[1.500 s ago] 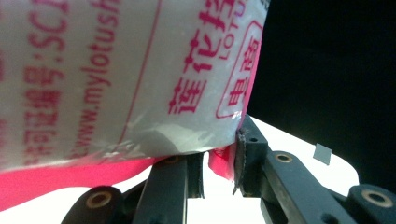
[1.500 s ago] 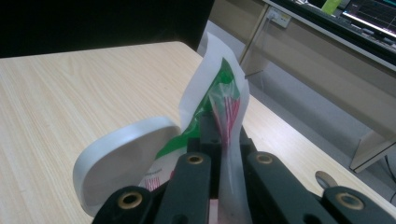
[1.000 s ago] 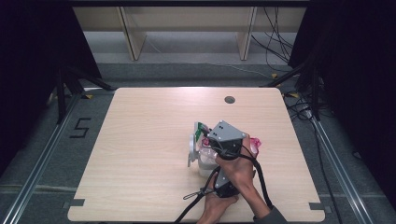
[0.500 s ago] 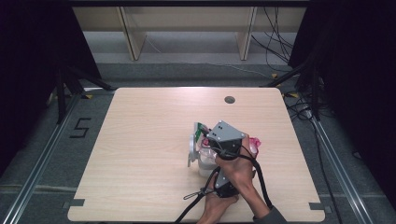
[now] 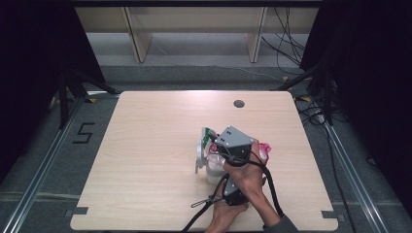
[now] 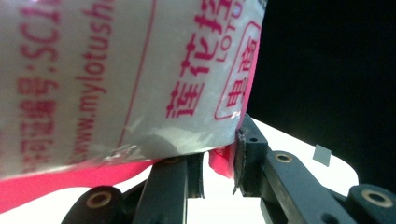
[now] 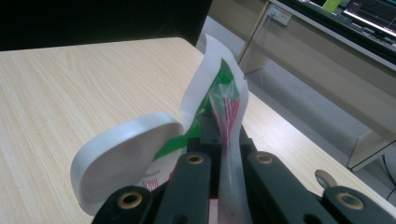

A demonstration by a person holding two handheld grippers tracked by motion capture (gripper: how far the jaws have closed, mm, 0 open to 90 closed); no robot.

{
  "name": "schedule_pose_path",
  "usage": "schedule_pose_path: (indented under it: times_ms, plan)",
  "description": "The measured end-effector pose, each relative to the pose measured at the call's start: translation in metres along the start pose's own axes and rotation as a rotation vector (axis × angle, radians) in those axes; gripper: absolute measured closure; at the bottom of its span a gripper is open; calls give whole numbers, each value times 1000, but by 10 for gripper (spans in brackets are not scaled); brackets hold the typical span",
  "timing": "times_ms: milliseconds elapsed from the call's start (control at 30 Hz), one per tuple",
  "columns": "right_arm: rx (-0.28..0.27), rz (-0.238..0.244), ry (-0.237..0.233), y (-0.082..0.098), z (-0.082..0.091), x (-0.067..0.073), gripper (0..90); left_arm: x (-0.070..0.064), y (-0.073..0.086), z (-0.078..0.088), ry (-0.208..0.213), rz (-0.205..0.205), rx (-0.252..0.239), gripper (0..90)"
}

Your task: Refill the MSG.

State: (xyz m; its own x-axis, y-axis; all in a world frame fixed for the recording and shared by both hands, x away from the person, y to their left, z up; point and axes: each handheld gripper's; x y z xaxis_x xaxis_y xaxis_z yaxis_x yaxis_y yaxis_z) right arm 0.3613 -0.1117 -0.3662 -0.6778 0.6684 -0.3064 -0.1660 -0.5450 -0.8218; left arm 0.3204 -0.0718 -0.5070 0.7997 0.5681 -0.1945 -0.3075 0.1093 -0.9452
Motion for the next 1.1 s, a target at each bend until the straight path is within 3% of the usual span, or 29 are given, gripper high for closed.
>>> schedule_pose_path:
  times_ms: [100,133,200,233,433,467,667,1067,1100]
  plan:
    - [-11,-9,-1,0,2,-2,900,-1,0,-2,9,5,-22,759]
    - [-9,-13,-2,0,2,-2,900,-1,0,0,1,-4,-1,758]
    - [-4,-2,3,0,1,-1,900,0,0,-1,13,1,-15,758]
    - [-2,-5,0,0,1,-1,900,0,0,0,-1,0,-1,759]
    - [-4,-2,2,0,1,0,900,0,1,-2,7,9,-31,759]
    - [-4,-1,1,0,1,0,900,0,0,0,3,-5,-5,759]
    - [-9,-12,-6,0,2,-1,900,0,0,-1,7,4,-22,759]
    - [-10,-23,-6,0,2,0,900,0,0,1,-1,-5,0,759]
    - [-11,-27,-5,-1,2,0,900,0,0,-1,7,-2,-19,759]
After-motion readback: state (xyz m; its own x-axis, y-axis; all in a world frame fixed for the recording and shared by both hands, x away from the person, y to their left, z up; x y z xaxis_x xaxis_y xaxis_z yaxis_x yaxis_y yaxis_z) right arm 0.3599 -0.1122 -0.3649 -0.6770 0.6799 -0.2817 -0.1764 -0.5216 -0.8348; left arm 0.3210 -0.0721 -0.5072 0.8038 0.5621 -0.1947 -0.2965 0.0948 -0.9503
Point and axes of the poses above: each handheld gripper's, and its own axes: z roughly backward along the jaws, y roughly out of its underside, x roughly to its left, and after that the axes turned 5 degrees about x, right-handed
